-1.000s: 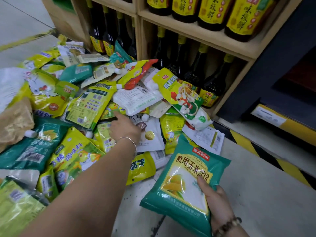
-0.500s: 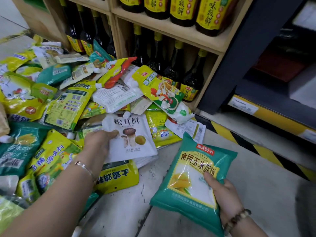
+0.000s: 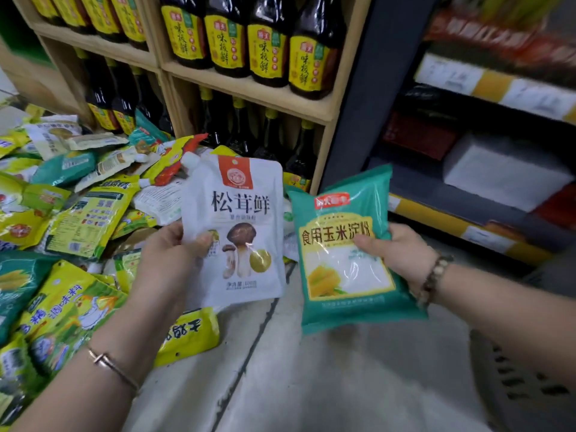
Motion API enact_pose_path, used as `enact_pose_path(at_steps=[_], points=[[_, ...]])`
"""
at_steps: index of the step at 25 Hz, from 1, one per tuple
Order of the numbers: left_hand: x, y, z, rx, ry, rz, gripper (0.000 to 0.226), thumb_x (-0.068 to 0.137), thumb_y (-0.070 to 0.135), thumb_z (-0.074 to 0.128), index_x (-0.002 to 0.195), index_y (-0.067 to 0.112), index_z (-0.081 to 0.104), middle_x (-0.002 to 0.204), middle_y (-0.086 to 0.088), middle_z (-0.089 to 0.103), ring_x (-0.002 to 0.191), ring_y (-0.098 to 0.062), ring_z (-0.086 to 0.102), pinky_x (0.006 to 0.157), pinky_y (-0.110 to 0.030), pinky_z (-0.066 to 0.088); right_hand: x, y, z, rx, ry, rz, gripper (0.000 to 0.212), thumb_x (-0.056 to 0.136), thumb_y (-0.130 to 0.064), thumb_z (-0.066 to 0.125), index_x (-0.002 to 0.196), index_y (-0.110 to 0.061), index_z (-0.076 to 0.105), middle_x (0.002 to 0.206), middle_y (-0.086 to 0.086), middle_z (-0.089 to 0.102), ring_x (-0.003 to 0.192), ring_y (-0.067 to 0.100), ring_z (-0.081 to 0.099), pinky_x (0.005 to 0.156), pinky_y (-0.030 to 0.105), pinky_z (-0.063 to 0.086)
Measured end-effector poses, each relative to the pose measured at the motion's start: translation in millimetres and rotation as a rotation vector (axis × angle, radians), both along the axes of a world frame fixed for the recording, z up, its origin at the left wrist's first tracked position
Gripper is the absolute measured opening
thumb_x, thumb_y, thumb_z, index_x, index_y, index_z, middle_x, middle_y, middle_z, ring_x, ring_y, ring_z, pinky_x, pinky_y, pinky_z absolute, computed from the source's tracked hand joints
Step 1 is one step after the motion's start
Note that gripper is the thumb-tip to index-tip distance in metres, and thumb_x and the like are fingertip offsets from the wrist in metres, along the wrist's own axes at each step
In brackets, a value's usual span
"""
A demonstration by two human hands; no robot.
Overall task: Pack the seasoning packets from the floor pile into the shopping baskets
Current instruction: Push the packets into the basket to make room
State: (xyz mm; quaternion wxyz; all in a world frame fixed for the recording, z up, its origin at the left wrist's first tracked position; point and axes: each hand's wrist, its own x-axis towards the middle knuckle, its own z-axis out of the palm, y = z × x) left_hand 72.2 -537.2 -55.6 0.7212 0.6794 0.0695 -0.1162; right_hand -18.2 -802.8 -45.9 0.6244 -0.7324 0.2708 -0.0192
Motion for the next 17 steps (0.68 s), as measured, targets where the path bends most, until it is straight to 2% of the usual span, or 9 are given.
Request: enact_pose_path(at_steps=[3,7,11,14,17], points=[[-10.4,-17.6,30.9,-0.022,-0.098,-0.025,0.016,0.091,0.002,0.056,0.088,0.015,0.065,0.075,-0.001,0.074,0.055,-0.014,0.068,0.044,-0.028,0.052,-5.3,-21.5,44.8,-0.046,-0.085,0.03,0.009,0.086,-0.008,0.061,0.085,-0.015,0.067,0.085,0.005,0.072,0.073,0.02,0.068,0.073,0.035,0.057],[-29.6,-49.0,71.1,-0.168,-0.16,-0.133,0.02,0.091,-0.001,0.052,0.096,0.013,0.064,0.077,0.002,0.075,0.062,-0.015,0.07,0.059,-0.033,0.056,-34.4,-56.8,93.6,0.019,-0.197,-0.095,0.006,0.084,-0.007,0.062,0.085,-0.012,0.065,0.073,0.002,0.073,0.061,0.017,0.069,0.053,0.028,0.057],[-50.8,-100.2,110.8,-0.289,-0.227,-0.271,0.024,0.091,-0.003,0.049,0.097,0.015,0.065,0.08,0.001,0.075,0.064,-0.014,0.071,0.048,-0.025,0.054,-81.7,-102.1,137.9,0.024,-0.279,-0.223,0.012,0.078,-0.011,0.066,0.09,-0.011,0.065,0.079,0.006,0.074,0.065,0.021,0.07,0.052,0.032,0.057],[-70.6,-145.4,133.4,-0.346,-0.228,-0.399,0.025,0.091,0.0,0.05,0.103,0.015,0.066,0.09,-0.003,0.075,0.074,-0.019,0.073,0.053,-0.03,0.057,-129.5,-133.5,172.5,-0.03,-0.349,-0.283,0.028,0.065,-0.016,0.069,0.092,-0.011,0.064,0.081,0.006,0.074,0.066,0.022,0.071,0.051,0.032,0.055],[-96.2,-199.5,155.8,-0.382,-0.174,-0.524,0.022,0.089,0.0,0.052,0.096,0.014,0.066,0.079,-0.003,0.075,0.064,-0.017,0.072,0.046,-0.029,0.054,-186.6,-166.0,203.5,-0.125,-0.401,-0.382,0.036,0.059,-0.019,0.068,0.093,-0.011,0.064,0.079,0.007,0.074,0.064,0.021,0.07,0.049,0.032,0.054]])
